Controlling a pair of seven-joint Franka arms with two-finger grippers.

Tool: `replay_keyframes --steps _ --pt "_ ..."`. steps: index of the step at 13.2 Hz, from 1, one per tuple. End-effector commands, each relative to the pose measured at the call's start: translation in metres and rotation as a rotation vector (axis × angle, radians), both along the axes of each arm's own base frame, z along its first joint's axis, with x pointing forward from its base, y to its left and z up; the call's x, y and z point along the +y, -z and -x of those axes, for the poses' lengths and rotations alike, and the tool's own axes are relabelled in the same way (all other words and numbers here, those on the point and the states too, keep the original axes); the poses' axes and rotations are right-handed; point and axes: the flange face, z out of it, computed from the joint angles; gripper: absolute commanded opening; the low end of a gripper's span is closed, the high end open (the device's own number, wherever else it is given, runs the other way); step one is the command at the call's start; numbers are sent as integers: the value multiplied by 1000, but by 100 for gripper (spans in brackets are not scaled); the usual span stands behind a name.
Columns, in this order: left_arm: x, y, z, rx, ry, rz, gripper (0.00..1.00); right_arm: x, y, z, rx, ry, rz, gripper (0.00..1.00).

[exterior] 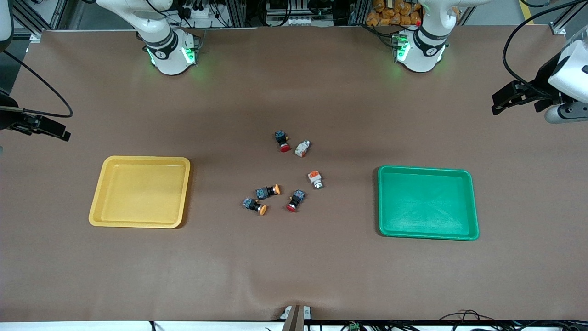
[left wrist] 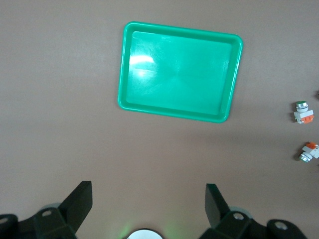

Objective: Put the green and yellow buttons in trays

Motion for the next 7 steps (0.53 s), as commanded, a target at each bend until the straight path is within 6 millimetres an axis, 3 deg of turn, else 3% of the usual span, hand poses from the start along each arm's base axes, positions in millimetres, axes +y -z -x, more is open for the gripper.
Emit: replay_keyframes --steps 1,5,7 --pt "6 -3 -2 13 1 2 100 -6 40 -27 59 -8 7 100" --pt "6 -5 -3 3 -5 18 100 -7 61 -37 90 -8 2 100" --pt "0 9 -10 26 1 19 100 -4 65 -37 103 -9 -4 100"
